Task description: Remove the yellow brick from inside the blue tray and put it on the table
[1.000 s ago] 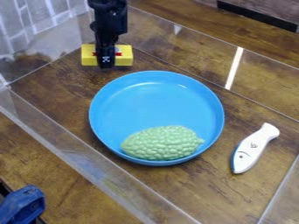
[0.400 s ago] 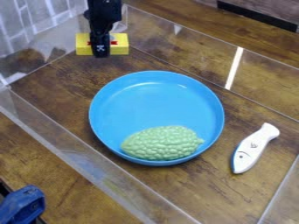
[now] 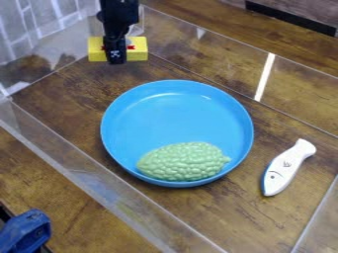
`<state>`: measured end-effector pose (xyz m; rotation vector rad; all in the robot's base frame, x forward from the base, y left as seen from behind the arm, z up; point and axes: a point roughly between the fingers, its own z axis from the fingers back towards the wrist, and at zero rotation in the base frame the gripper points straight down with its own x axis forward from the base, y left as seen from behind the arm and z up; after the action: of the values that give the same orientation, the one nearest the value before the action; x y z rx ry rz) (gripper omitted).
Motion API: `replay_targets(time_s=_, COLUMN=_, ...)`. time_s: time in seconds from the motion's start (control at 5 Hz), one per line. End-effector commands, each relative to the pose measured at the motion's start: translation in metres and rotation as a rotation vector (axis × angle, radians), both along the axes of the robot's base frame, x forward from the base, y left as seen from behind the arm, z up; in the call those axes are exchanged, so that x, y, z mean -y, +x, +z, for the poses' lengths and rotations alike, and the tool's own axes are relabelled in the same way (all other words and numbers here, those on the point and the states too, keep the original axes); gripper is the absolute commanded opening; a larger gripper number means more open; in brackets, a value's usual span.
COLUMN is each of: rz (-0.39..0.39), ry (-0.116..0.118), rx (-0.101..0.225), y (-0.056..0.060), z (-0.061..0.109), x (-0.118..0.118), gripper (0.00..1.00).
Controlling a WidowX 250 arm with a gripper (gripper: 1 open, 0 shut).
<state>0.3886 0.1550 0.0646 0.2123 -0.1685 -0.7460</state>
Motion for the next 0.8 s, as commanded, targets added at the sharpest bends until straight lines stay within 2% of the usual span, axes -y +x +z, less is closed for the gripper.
replay_targets(time_s=0.0, rz=0.008, ry=0.02, rx=0.06, y=0.004, z=0.018, x=-0.01, gripper=0.0)
replay_targets(time_s=0.4, rz=0.013, ry=0.014, rx=0.015, y=0.001, z=-0.004, x=-0.017, gripper=0.0)
replay_targets(time_s=0.6, rz=0.008, ry=0.002, rx=0.004, y=0.003, z=-0.016, x=-0.018, gripper=1.0)
